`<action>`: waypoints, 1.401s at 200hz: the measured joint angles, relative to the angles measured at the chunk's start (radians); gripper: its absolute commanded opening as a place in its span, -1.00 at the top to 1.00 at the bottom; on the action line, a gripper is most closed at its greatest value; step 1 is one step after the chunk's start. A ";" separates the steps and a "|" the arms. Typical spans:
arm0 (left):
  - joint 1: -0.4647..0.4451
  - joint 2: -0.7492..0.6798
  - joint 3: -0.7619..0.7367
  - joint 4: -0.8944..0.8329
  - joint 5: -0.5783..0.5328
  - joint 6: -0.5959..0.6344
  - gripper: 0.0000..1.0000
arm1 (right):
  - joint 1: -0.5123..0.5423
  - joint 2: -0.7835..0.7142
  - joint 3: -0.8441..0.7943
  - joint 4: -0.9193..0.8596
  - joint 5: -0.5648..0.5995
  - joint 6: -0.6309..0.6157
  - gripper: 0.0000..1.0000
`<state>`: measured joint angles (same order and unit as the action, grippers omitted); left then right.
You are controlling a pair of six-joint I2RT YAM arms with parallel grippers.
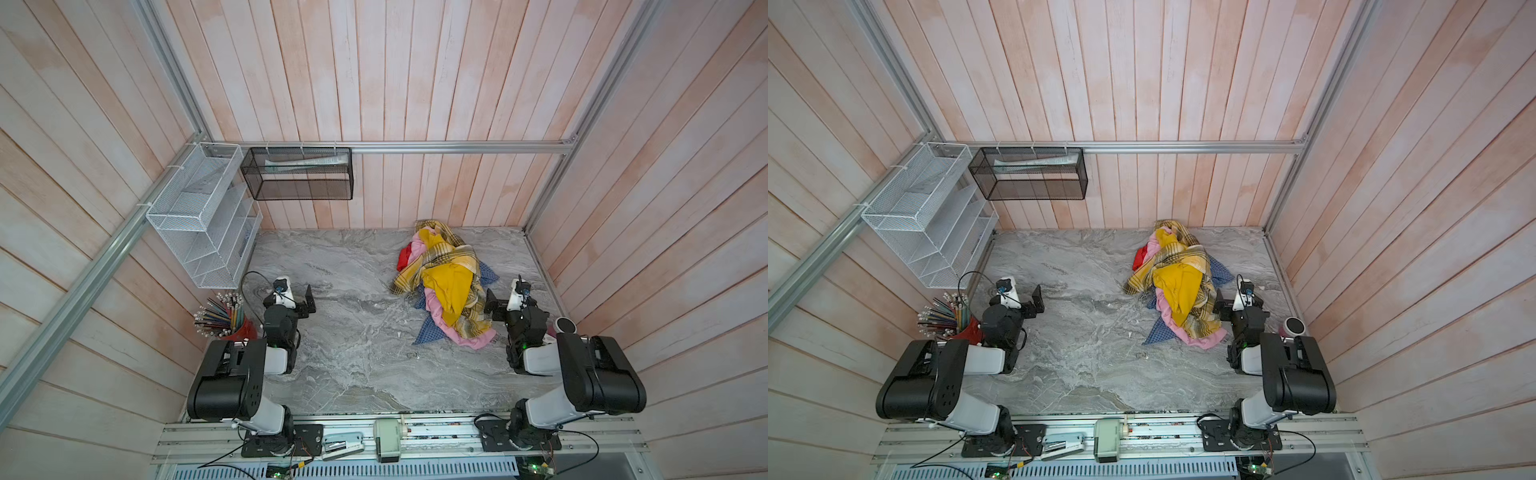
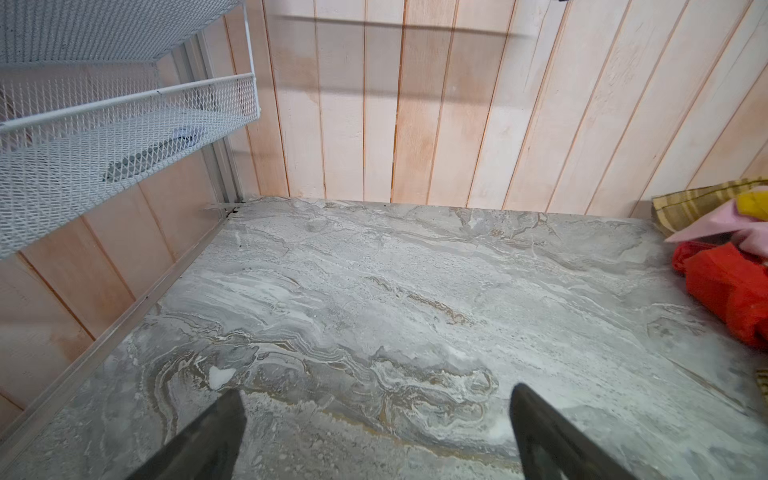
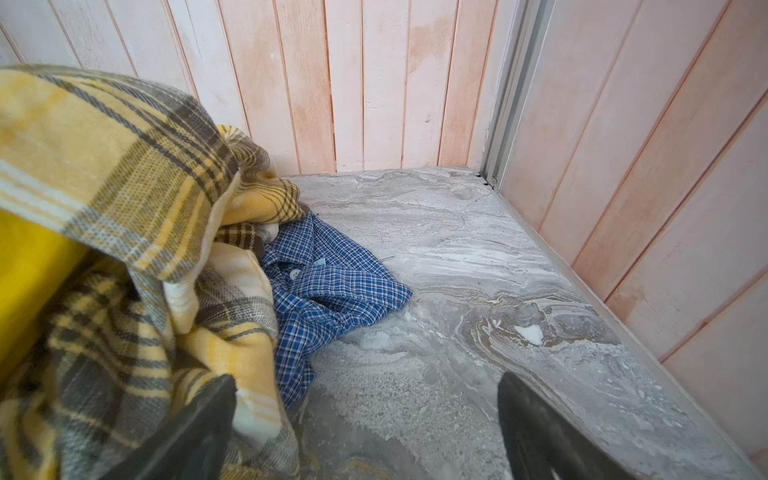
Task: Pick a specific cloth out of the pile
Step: 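Move the right gripper toward the cloth pile while the left arm rises slightly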
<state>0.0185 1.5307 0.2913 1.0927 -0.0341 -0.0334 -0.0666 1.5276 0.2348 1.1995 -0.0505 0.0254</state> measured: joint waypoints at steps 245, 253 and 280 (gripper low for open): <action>-0.055 -0.320 0.344 -0.681 -0.026 -0.223 -1.00 | -0.045 -0.389 0.486 -0.850 -0.293 0.234 -0.58; -0.077 -0.321 0.335 -0.699 -0.026 -0.229 -1.00 | -0.032 -0.406 0.487 -0.902 -0.317 0.248 -0.56; -0.144 -0.321 0.306 -0.734 -0.026 -0.241 -1.00 | 0.098 -0.478 0.468 -1.076 -0.298 0.277 -0.56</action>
<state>-0.1257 1.2098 0.5976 0.3584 -0.0605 -0.2749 0.0311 1.0500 0.7025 0.1238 -0.3489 0.3019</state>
